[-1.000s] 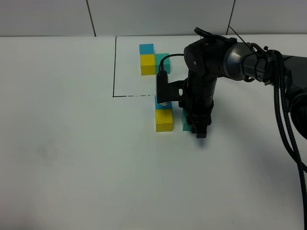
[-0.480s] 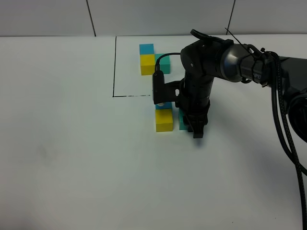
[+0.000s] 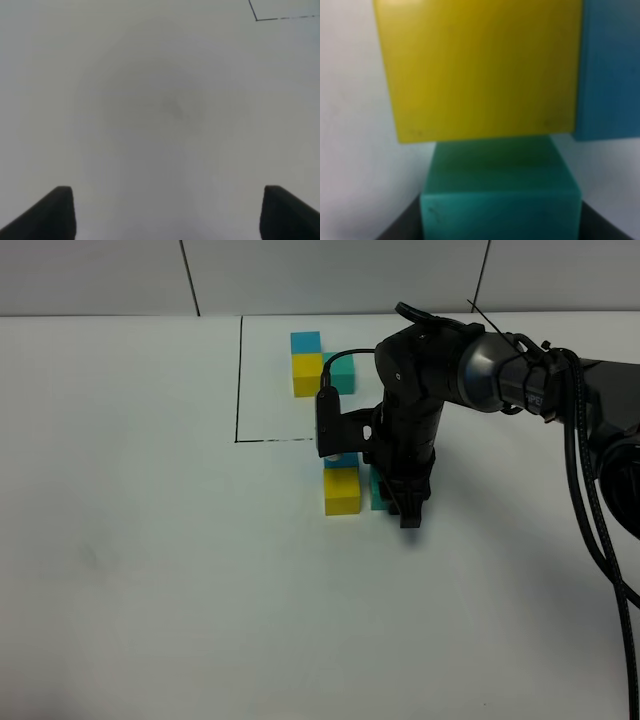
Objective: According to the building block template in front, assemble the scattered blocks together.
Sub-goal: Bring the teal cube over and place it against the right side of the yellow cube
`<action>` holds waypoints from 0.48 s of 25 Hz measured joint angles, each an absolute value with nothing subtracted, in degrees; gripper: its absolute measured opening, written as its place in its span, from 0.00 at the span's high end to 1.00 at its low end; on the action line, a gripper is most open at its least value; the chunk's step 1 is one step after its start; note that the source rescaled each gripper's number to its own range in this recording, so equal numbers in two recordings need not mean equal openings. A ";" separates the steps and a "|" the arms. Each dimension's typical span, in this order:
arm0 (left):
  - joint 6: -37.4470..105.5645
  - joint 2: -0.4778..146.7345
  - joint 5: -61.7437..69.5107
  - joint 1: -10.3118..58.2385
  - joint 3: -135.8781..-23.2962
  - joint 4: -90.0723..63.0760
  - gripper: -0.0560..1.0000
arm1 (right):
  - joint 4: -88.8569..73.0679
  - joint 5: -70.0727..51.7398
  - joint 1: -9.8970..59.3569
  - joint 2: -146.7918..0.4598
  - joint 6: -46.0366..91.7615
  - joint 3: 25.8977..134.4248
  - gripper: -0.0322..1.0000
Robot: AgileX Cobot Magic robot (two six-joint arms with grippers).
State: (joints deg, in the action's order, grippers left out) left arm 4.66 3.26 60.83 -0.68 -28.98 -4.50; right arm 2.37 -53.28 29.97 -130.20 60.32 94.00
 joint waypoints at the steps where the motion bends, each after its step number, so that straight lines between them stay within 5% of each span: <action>1: 4.66 3.26 60.83 -0.68 -28.98 -4.50 0.01 | 2.44 -53.28 29.97 -130.20 60.32 94.00 0.96; 12: 4.66 3.26 60.83 -0.68 -28.98 -4.50 0.01 | 2.04 -53.12 30.01 -130.30 60.37 94.11 0.96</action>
